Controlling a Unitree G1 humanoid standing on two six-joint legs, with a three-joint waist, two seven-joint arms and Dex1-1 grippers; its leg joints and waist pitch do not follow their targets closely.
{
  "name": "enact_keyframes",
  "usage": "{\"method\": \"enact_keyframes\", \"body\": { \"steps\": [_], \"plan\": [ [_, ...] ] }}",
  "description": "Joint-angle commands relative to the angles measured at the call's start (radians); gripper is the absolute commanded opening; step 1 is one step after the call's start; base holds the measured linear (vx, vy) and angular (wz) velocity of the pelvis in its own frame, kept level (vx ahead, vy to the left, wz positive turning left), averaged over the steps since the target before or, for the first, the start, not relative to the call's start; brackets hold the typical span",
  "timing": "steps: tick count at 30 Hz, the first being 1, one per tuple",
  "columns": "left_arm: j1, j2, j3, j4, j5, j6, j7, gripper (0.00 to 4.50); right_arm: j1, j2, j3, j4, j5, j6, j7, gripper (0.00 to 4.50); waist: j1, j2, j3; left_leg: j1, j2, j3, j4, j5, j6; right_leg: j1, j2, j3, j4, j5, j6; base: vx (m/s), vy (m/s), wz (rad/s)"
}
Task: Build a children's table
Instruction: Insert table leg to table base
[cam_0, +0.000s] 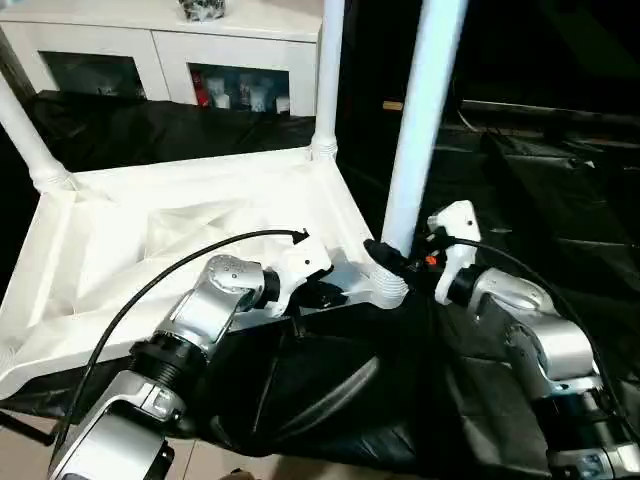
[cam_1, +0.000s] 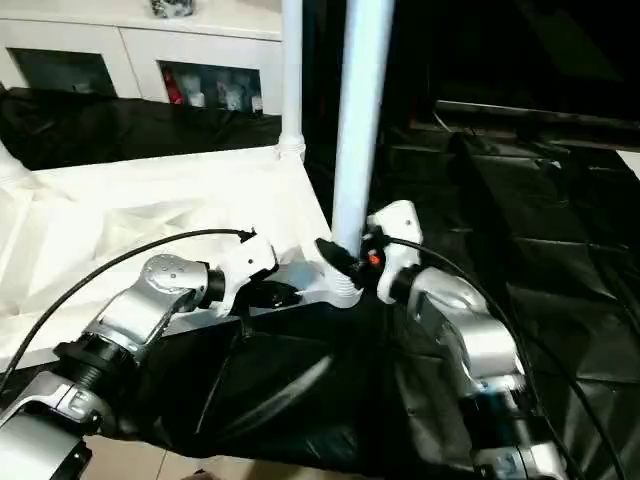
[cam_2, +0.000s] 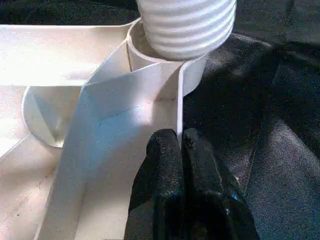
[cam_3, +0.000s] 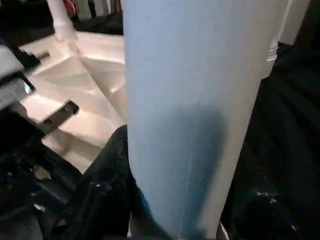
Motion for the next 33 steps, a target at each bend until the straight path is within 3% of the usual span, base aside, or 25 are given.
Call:
{"method": "enact_keyframes", "body": {
  "steps": [1,6,12,21,23,26,27,30,31,32,33],
  "plan": [
    [0.007,0.011,0.008,-0.003,0.001,0.0,0.009,0.0,-0.024,-0.01,0.003,0.038,-0.014,-0.027,0.013,1.88,0.006,-0.014,-0.062,0.0,0.04,-0.006,-0.072,-0.072,0.042,0.047,-0.058,0.03,-0.066,-0.001,-0.272,0.0,0.0,0.0],
    [0.008,0.01,0.016,-0.007,-0.005,0.008,0.003,0.0,-0.037,-0.006,0.021,0.097,-0.038,-0.05,0.021,1.88,0.005,-0.016,-0.062,0.0,0.04,-0.006,-0.071,-0.06,0.051,0.048,-0.057,0.03,-0.064,0.012,-0.274,0.0,0.0,0.0],
    [0.012,0.007,0.017,-0.018,-0.016,0.012,-0.005,0.0,-0.051,0.02,-0.006,0.169,-0.038,-0.091,0.012,1.88,0.003,-0.016,-0.063,0.0,0.041,-0.005,-0.071,-0.061,0.058,0.046,-0.057,0.029,-0.064,0.011,-0.284,0.0,0.0,0.0],
    [0.0,-0.006,0.021,-0.003,-0.009,0.003,0.021,0.0,-0.046,0.082,-0.073,0.227,0.05,-0.098,0.048,1.88,0.004,-0.021,-0.061,0.001,0.042,-0.005,-0.074,-0.076,0.061,0.045,-0.06,0.029,-0.067,-0.013,-0.288,0.0,0.0,0.0],
    [-0.005,-0.008,0.025,0.001,-0.007,-0.001,0.035,0.0,-0.013,0.117,-0.116,0.232,0.094,-0.108,0.05,1.88,0.004,-0.02,-0.061,0.001,0.043,-0.005,-0.074,-0.076,0.064,0.044,-0.06,0.03,-0.067,-0.016,-0.285,0.0,0.0,0.0],
    [-0.007,-0.01,0.028,0.007,-0.003,-0.005,0.046,0.0,0.013,0.135,-0.13,0.243,0.093,-0.143,0.038,1.88,0.005,-0.021,-0.059,0.0,0.044,-0.006,-0.077,-0.083,0.062,0.043,-0.061,0.029,-0.069,-0.028,-0.282,0.0,0.0,0.0],
    [-0.008,-0.01,0.028,0.009,-0.003,-0.006,0.047,0.0,0.022,0.142,-0.135,0.245,0.098,-0.149,0.036,1.88,0.005,-0.016,-0.058,0.002,0.044,-0.006,-0.078,-0.097,0.058,0.041,-0.061,0.029,-0.071,-0.048,-0.281,0.0,0.0,0.0],
    [-0.013,-0.014,0.032,0.016,-0.003,-0.01,0.054,0.0,0.057,0.17,-0.159,0.25,0.109,-0.191,0.022,1.88,0.005,-0.017,-0.057,0.004,0.045,-0.006,-0.08,-0.118,0.048,0.039,-0.062,0.031,-0.075,-0.08,-0.272,0.0,0.0,0.0],
    [-0.014,-0.014,0.033,0.018,-0.003,-0.011,0.055,0.0,0.063,0.176,-0.164,0.252,0.112,-0.2,0.018,1.88,0.006,-0.009,-0.056,0.004,0.046,-0.007,-0.081,-0.125,0.043,0.037,-0.063,0.031,-0.076,-0.086,-0.271,0.0,0.0,0.0],
    [-0.021,-0.017,0.035,0.028,-0.001,-0.016,0.061,0.0,0.083,0.196,-0.195,0.255,0.121,-0.233,0.007,1.88,0.005,-0.012,-0.057,0.004,0.046,-0.007,-0.083,-0.141,0.036,0.037,-0.062,0.031,-0.079,-0.093,-0.266,0.0,0.0,0.0],
    [-0.023,-0.018,0.035,0.031,0.0,-0.017,0.061,0.0,0.088,0.198,-0.197,0.255,0.121,-0.241,0.007,1.88,0.006,-0.007,-0.056,0.005,0.046,-0.008,-0.084,-0.145,0.034,0.036,-0.061,0.031,-0.078,-0.095,-0.267,0.0,0.0,0.0]
  ]
}}
